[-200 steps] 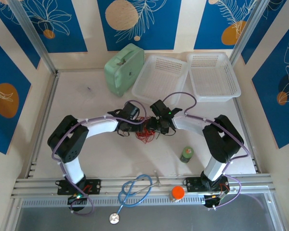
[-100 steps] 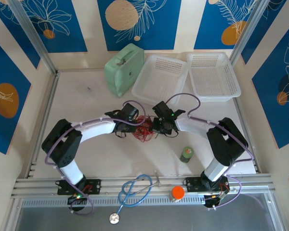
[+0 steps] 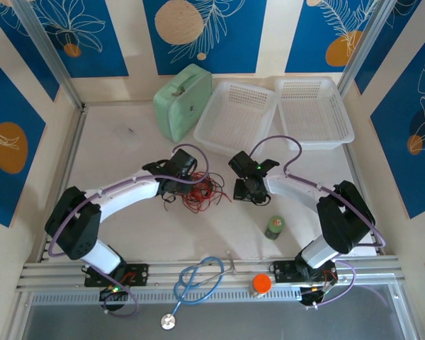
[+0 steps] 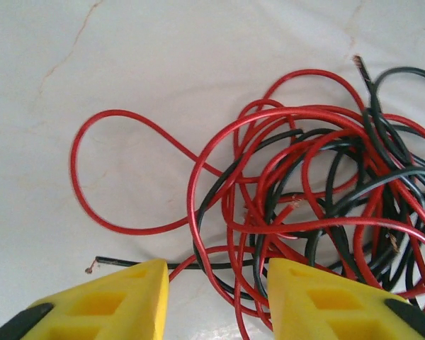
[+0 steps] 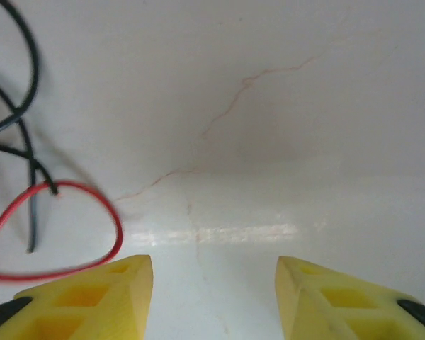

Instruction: Untangle the cables

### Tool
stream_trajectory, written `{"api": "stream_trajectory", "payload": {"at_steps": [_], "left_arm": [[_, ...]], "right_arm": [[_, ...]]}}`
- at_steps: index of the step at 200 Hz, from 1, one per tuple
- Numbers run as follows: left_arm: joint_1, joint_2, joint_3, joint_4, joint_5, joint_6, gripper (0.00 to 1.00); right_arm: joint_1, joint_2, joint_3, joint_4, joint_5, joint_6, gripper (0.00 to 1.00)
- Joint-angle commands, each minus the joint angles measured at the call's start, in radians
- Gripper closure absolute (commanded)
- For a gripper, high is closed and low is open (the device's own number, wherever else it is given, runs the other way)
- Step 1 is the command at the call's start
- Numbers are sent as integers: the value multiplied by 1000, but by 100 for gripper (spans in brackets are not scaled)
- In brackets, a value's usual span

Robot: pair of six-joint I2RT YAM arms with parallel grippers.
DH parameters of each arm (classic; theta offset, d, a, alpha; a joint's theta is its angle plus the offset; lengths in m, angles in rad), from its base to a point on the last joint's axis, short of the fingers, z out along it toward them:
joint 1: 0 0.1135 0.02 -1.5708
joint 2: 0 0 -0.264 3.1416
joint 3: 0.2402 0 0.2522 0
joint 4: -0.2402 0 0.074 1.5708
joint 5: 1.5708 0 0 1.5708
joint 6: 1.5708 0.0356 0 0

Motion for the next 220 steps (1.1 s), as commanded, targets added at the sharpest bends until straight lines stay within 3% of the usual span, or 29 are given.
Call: {"api": "stream_trajectory", "payload": {"at_steps": [1,42,119,138,154,179,220], "left_arm": [[5,-36,-10,5,41,-5,52],[13,-27,-63,33,38,-56,49],[91,56,-317,474,299,-268,49],[106,84,-349,548,313,-294,49],[106,104,-350,562,302,-295,50],[109,124,-344,535,257,-290,63],[130,147,-298,406,149,-237,97]], "right_arm": [[13,-55,67,17,-108,-3,45],[27,19,153,177,-310,29,45],[58,373,365,89,-218,-92,45],[63,419,357,97,-233,-91,45],[70,446,348,106,-236,-77,52],[75,448,322,115,-216,-45,73],[75,382,256,98,-127,5,100]]}}
